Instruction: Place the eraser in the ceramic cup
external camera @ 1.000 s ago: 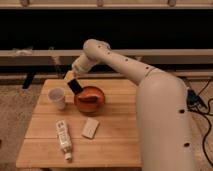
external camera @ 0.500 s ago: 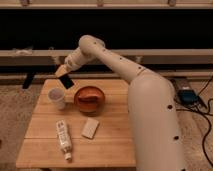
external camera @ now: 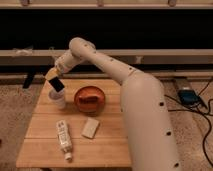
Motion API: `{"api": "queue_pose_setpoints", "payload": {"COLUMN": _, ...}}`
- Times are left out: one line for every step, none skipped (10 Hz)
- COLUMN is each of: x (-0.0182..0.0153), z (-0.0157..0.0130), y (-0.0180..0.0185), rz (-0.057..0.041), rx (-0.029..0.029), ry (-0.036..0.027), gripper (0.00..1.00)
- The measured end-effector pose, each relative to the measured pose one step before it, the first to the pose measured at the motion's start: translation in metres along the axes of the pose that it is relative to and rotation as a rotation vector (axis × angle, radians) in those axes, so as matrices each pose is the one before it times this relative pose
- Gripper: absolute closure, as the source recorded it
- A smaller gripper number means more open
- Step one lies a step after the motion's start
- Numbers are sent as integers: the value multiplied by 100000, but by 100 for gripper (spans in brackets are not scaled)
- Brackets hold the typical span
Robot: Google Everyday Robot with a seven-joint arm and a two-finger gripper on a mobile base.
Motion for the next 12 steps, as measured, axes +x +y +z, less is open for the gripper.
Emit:
{"api": "queue_pose_setpoints", "payload": {"x": -147, "z": 399, "y": 196, "rz": -688, "rx": -619, "ry": 68, "gripper": 90}}
{"api": "queue_pose_setpoints", "payload": {"x": -65, "z": 561, "y": 254, "rz": -437, "rx": -894, "ry": 173, "gripper": 79}}
{"api": "queue_pose_setpoints", "payload": {"x": 479, "z": 727, "y": -162, "rz": 707, "rx": -1055, "ry": 305, "gripper": 66}}
{"api": "queue_pose_setpoints", "payload": {"x": 362, "z": 499, "y": -146, "rz": 630, "rx": -584, "ry": 141, "gripper": 57}}
{"api": "queue_pose_setpoints", "payload": {"x": 278, "z": 354, "y": -74, "rz": 444, "rx": -382, "ry": 212, "gripper": 49}}
{"api": "queue_pose_setpoints", "payload": {"x": 367, "z": 301, "y": -98, "rz": 756, "rx": -366, "ry": 172, "gripper": 39}}
{"api": "queue_pose_setpoints", "payload": {"x": 338, "z": 193, "y": -103, "rz": 830, "rx": -171, "ry": -3, "gripper": 33}}
{"api": "queue_pose_setpoints", "payload": {"x": 158, "z": 146, "y": 20, "rz": 502, "rx": -161, "ry": -244, "gripper": 31}}
{"api": "queue_pose_setpoints", "payload": {"x": 155, "z": 62, "y": -51, "rz": 386, "rx": 13, "ry": -414, "gripper": 31}}
{"api": "queue_pose_setpoints", "payload": {"x": 33, "z": 34, "y": 42, "rz": -34, "rx": -104, "ry": -936, "gripper": 31}}
{"api": "queue_pose_setpoints", "payload": {"x": 9, "z": 2, "y": 43, "rz": -414, "rx": -8, "ry": -666, "gripper": 31}}
{"api": "queue_pose_setpoints", "payload": {"x": 12, "z": -12, "y": 19, "rz": -562, "rx": 179, "ry": -496, "gripper": 31}}
